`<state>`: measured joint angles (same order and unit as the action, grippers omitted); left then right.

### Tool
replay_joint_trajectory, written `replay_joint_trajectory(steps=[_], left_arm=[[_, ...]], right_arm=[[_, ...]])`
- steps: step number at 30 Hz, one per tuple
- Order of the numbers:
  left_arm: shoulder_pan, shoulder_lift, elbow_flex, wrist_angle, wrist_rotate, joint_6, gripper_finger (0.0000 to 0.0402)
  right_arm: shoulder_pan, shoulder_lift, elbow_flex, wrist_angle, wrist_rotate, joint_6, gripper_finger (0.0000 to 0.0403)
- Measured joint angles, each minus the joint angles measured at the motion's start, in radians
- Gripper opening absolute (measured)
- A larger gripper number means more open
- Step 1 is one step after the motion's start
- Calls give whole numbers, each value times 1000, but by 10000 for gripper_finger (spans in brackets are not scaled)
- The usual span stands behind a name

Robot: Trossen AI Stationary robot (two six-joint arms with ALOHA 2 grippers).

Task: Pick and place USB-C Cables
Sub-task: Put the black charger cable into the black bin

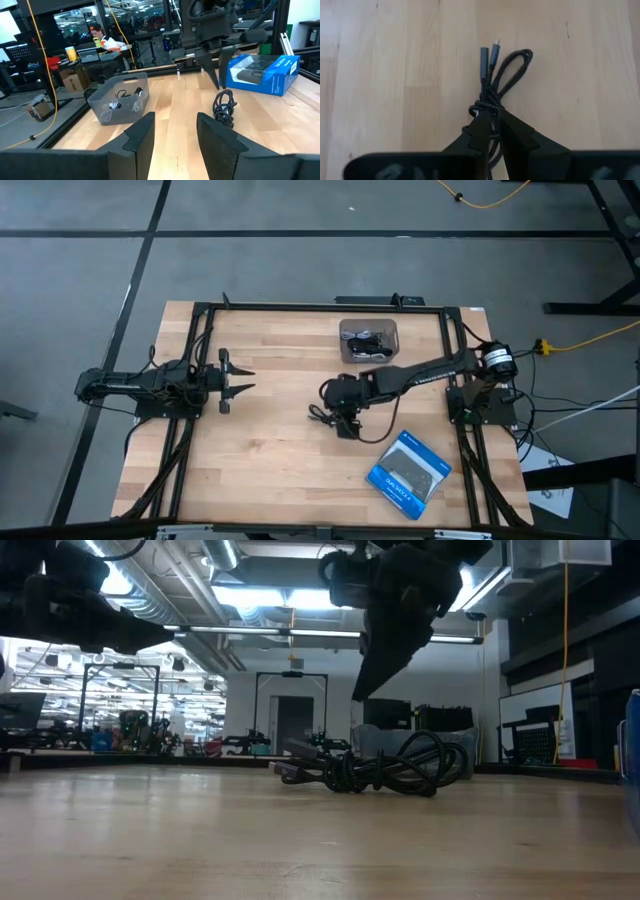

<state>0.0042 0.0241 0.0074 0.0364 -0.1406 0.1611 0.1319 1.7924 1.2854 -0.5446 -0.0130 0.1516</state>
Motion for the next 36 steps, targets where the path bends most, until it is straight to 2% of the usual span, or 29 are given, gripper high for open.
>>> replay_joint_trajectory(steps=[10, 19, 23, 36], left_arm=[[0, 0, 0, 1, 0, 0, 138], [0, 0, 0, 1, 0, 0, 138], [0, 0, 0, 1, 0, 0, 138], [0, 0, 0, 1, 0, 0, 138]], right_arm=[[73, 0, -1, 31, 19, 39, 54], [89, 7, -1, 69, 57, 70, 149], [77, 44, -1, 35, 75, 105, 175], [31, 179, -1, 33, 74, 79, 181]])
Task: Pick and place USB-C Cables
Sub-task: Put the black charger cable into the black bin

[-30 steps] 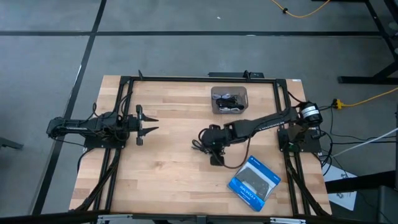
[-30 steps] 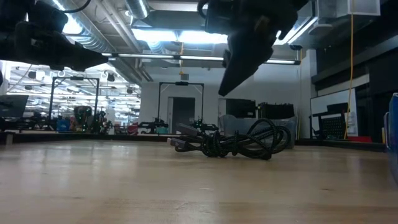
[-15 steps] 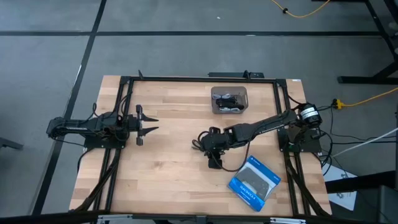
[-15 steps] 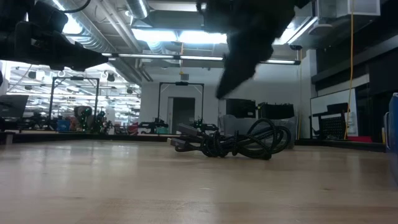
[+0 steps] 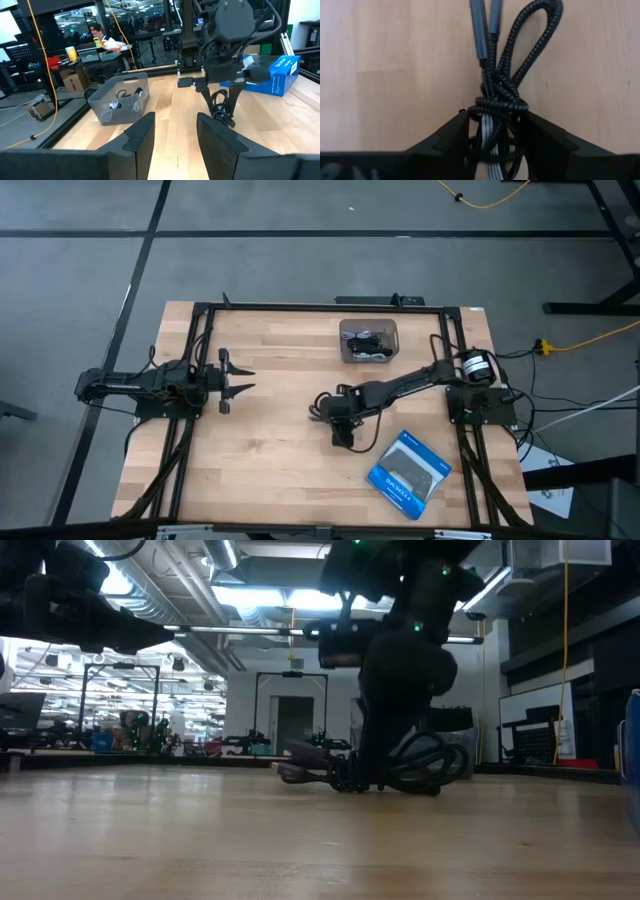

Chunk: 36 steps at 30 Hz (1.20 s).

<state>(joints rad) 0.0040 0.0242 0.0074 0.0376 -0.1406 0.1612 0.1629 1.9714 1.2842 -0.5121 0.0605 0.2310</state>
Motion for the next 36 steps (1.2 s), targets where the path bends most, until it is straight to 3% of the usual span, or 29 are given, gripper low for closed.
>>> replay_joint_trajectory(steps=[12, 24, 30, 36], left_arm=[[0, 0, 0, 0, 0, 0, 138], [0, 0, 0, 0, 0, 0, 138], [0, 0, 0, 0, 0, 0, 138], [0, 0, 0, 0, 0, 0, 138]], right_arm=[[-1, 27, 3, -26, 29, 3, 173], [-4, 11, 0, -43, 48, -13, 67], [-9, -124, -1, -22, 56, -76, 56], [-46, -273, -2, -10, 159, -180, 54]])
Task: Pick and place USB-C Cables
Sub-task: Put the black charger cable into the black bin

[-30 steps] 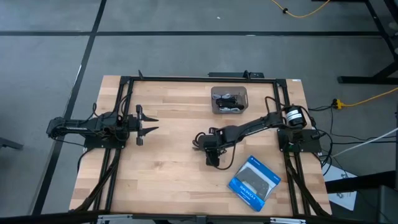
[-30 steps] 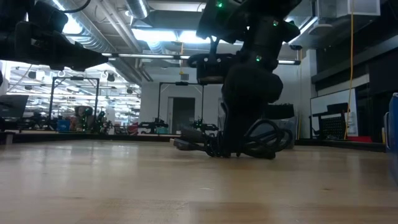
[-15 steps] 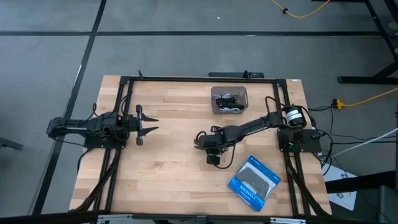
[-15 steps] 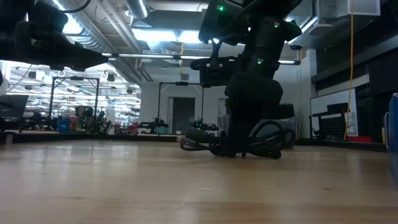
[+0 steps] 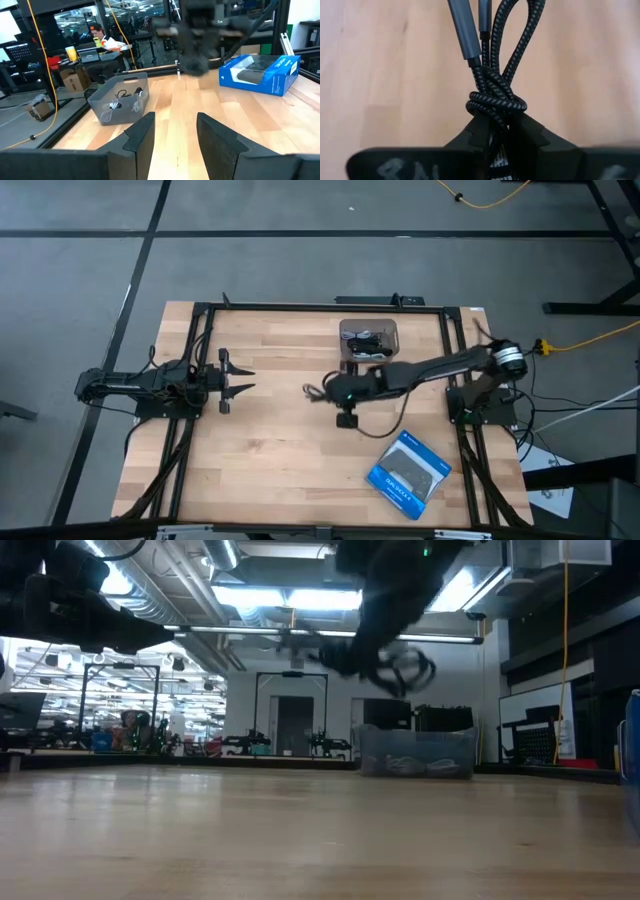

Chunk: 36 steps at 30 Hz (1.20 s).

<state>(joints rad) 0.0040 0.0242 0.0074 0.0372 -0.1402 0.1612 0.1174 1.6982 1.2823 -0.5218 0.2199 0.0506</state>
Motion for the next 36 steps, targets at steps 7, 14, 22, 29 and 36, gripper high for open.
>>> replay_joint_trajectory(steps=[7, 14, 22, 29, 36], left_arm=[[0, 0, 0, 1, -2, 0, 138], [0, 0, 0, 1, -3, 0, 138], [0, 0, 0, 1, -3, 0, 138], [0, 0, 0, 1, -3, 0, 138], [0, 0, 0, 1, -3, 0, 138]], right_arm=[[-149, -171, 1, -18, 169, -62, 53], [-429, -205, 2, -114, 106, -55, 59], [-654, -48, 2, -128, -147, -113, 58], [-707, 38, 2, -232, -162, -146, 58], [-708, 43, 2, -261, -170, -160, 108]])
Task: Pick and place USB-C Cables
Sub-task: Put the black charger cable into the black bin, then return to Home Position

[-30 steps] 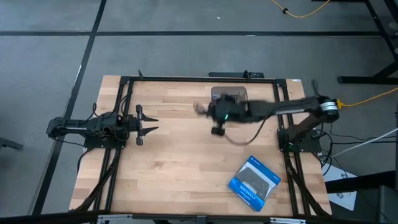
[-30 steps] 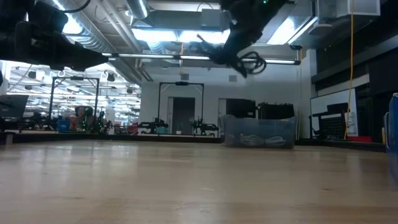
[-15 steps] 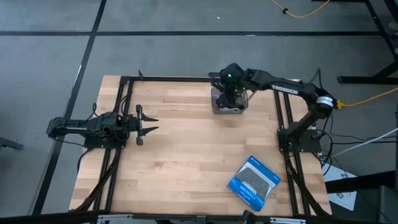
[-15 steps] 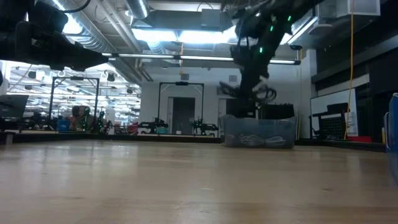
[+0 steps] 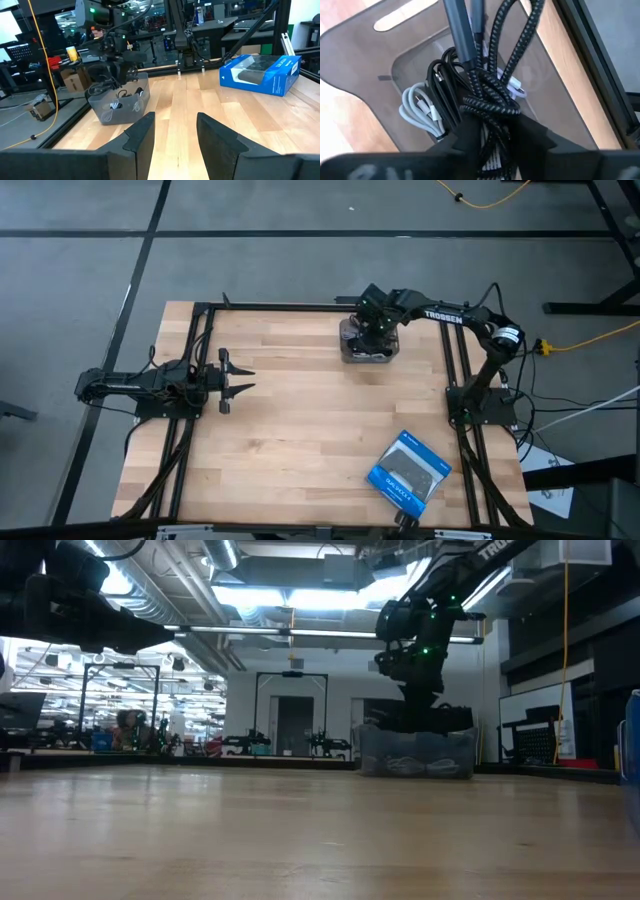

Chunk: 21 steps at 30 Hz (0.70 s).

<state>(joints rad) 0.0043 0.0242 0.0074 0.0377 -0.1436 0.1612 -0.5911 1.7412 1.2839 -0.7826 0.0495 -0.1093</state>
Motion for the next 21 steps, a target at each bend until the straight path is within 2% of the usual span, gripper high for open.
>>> replay_joint_trajectory(steps=[5, 10, 13, 18, 21], left_arm=[[0, 0, 0, 0, 0, 0, 138], [0, 0, 0, 0, 0, 0, 138], [0, 0, 0, 0, 0, 0, 138], [0, 0, 0, 0, 0, 0, 138], [0, 0, 0, 0, 0, 0, 138]], right_arm=[[-2, 0, 0, 0, 0, 25, 155], [-1, -2, 0, -24, -28, 62, 174], [0, -25, 0, -36, -130, 78, 176], [1, -127, 0, -62, -360, 110, 176], [21, -208, 0, -74, -433, 181, 176]])
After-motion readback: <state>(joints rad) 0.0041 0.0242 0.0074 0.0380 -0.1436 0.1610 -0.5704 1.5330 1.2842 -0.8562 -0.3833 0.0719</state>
